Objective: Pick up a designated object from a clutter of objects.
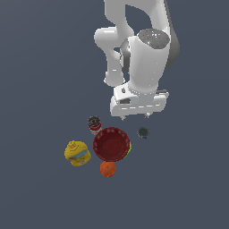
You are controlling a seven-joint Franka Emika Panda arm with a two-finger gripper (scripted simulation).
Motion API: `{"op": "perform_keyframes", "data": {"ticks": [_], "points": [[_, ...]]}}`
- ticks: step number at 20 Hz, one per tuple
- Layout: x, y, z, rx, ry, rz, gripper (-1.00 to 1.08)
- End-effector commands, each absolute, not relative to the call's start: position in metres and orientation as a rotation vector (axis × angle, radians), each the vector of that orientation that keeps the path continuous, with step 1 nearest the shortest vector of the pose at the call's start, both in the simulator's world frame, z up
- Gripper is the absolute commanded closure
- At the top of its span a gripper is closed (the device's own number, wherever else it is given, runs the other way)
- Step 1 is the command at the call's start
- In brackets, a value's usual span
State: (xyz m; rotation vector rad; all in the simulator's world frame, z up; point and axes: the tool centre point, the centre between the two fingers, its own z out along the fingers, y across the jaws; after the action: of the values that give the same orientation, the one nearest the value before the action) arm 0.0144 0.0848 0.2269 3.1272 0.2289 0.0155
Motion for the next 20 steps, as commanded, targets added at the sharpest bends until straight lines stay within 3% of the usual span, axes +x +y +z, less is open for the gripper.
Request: {"op": "perform_keyframes", "data": {"ticks": [1,10,20], "points": [[0.012,0.098,0.199,3.119,0.27,0.013,-0.92],[-0.011,0.142,0.11,3.103,0.413,0.006,-0.92],[-0.031,0.165,0.066,3.102,0.491,0.0,-0.92]]}}
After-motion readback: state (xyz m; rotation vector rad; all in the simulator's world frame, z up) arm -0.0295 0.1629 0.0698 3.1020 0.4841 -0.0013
